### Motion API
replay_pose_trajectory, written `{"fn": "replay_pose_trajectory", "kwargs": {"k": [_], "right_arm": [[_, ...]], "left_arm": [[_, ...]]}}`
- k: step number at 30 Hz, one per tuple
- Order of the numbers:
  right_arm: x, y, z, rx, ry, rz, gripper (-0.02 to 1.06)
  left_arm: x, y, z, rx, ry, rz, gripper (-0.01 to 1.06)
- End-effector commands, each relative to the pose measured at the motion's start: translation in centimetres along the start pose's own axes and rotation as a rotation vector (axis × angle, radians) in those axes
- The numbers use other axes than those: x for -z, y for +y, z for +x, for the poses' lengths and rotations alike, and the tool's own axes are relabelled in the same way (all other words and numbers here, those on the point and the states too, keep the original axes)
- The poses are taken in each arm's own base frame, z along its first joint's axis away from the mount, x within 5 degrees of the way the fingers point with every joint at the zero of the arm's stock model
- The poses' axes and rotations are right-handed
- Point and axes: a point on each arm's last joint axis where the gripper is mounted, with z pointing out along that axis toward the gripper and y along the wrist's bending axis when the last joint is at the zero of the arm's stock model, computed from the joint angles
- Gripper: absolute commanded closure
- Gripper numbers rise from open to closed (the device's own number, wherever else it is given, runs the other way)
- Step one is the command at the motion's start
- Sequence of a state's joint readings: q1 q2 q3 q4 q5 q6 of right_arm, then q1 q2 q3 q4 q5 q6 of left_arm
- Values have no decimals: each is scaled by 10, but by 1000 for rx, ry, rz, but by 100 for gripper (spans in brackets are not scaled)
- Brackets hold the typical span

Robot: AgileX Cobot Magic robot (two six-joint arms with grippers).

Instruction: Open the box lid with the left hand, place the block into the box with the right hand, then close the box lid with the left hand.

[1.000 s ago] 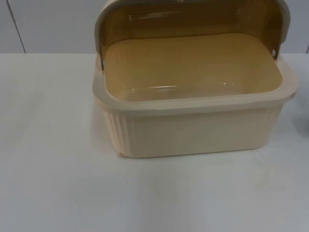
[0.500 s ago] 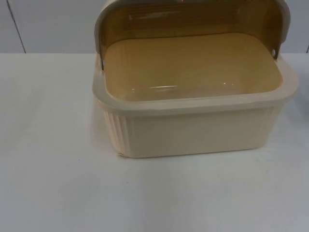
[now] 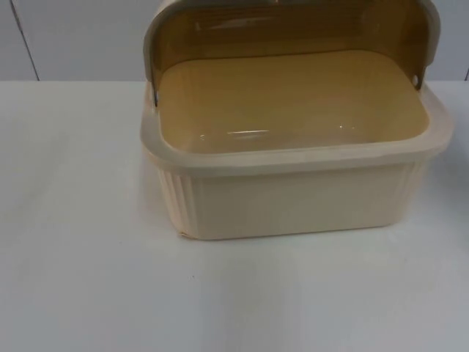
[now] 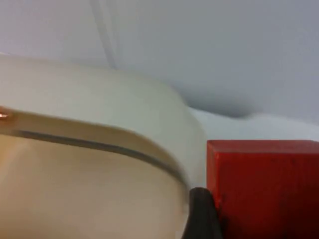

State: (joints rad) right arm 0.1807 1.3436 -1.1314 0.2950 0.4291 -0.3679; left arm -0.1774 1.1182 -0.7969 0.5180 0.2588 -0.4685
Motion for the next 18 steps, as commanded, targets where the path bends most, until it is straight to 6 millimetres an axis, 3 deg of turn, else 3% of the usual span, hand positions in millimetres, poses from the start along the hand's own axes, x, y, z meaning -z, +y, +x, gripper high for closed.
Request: {"fn": "replay_pose_trajectory", "kwargs": {"k": [1,6,7,11,13,18], "right_arm": [[13,17,-7,45,-30,-46,104],[20,82,-5,157,-24,-244,104],[20,82,-5,157,-24,-244,104],[5,122,14,223,18,-345,104],[-1,128,21,238,28,-355,104],[-53,134,47,296,68,-309,104]], "left_arm": [[1,0,-3,16,-15,4,0],[1,0,-3,22,-14,6,0],[1,0,-3,22,-14,6,0],[1,0,-3,27,-12,6,0],[1,0,-3,27,-12,6,0],[1,0,-3,27,-12,6,0]]}}
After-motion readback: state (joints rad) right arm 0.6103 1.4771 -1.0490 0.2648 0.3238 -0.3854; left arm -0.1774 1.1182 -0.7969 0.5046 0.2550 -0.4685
